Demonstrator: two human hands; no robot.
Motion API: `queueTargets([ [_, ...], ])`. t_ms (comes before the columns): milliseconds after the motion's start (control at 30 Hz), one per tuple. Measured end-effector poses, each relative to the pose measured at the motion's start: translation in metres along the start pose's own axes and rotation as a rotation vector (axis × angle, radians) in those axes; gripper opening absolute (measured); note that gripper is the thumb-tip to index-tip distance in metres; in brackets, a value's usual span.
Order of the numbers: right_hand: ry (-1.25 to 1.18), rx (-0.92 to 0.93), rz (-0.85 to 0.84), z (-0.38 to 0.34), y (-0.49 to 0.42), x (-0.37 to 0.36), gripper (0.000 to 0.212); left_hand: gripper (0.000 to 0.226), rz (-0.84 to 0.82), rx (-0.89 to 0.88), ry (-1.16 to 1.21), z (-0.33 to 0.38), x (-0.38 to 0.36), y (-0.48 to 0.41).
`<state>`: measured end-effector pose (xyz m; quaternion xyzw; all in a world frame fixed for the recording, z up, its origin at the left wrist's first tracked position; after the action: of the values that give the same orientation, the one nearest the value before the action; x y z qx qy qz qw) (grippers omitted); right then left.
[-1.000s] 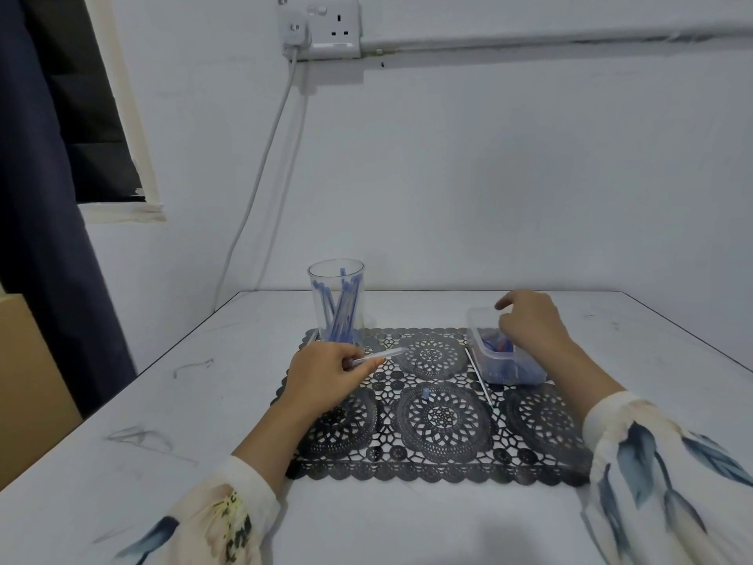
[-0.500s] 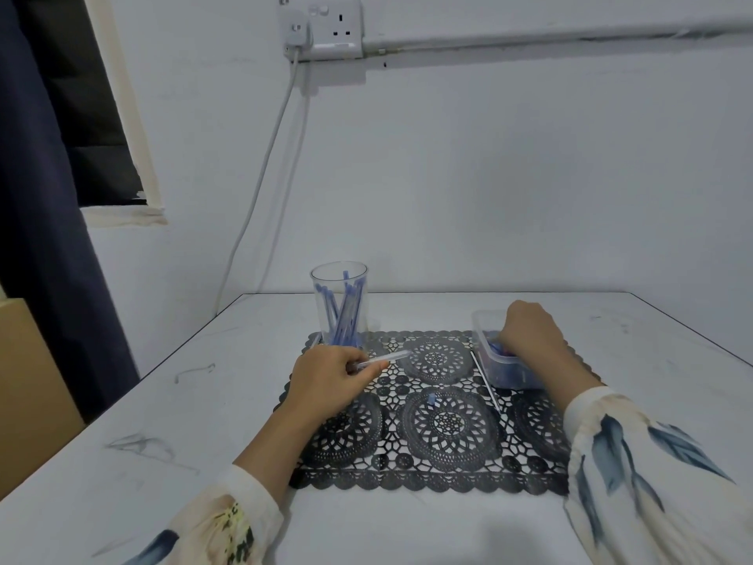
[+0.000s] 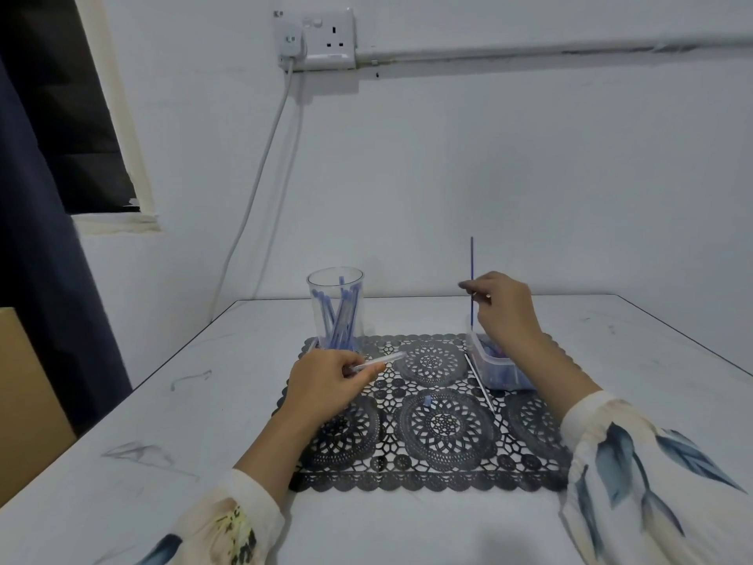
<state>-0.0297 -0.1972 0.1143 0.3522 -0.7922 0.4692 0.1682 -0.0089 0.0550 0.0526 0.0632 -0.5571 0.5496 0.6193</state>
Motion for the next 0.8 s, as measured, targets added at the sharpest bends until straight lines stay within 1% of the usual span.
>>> queueTargets([
  [67, -0.001, 0.062, 0.016, -0.009, 0.006, -0.001, 0.029, 0.042, -0.002, 0.0, -0.001, 0.001, 0.001, 0.001],
  [133, 0.013, 0.114, -0.003, -0.014, 0.016, -0.006, 0.025, 0.042, -0.002, 0.005, 0.0, 0.001, 0.003, 0.001],
  [267, 0.103, 0.281, -0.022, -0.018, 0.044, -0.023, 0.023, 0.041, 0.013, 0.015, 0.015, 0.001, 0.004, 0.002],
  [367, 0.206, 0.413, 0.021, -0.02, 0.059, -0.028, 0.032, 0.039, 0.012, 0.017, 0.02, 0.0, 0.004, 0.002],
  [467, 0.224, 0.466, 0.09, -0.026, 0.068, -0.022, 0.033, 0.038, 0.009, 0.012, 0.014, 0.0, 0.005, 0.002],
  [633, 0.279, 0.582, 0.06, -0.033, 0.081, -0.027, 0.047, 0.039, 0.006, 0.002, -0.012, -0.001, 0.004, 0.0],
  [800, 0.249, 0.53, 0.02, -0.027, 0.079, -0.029, 0.068, 0.036, -0.001, 0.001, -0.034, 0.001, 0.006, -0.002],
])
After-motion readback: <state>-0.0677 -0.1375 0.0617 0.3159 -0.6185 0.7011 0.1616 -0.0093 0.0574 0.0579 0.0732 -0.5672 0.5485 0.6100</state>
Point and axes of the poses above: each hand's wrist, its own y-axis away from the middle knuckle, its own x-axis out of the back of the hand, z = x × y, the point moved 5 cm from there along -y, towards the middle knuckle, and after that the axes turned 6 degrees about -x, right-handed, at the moved point
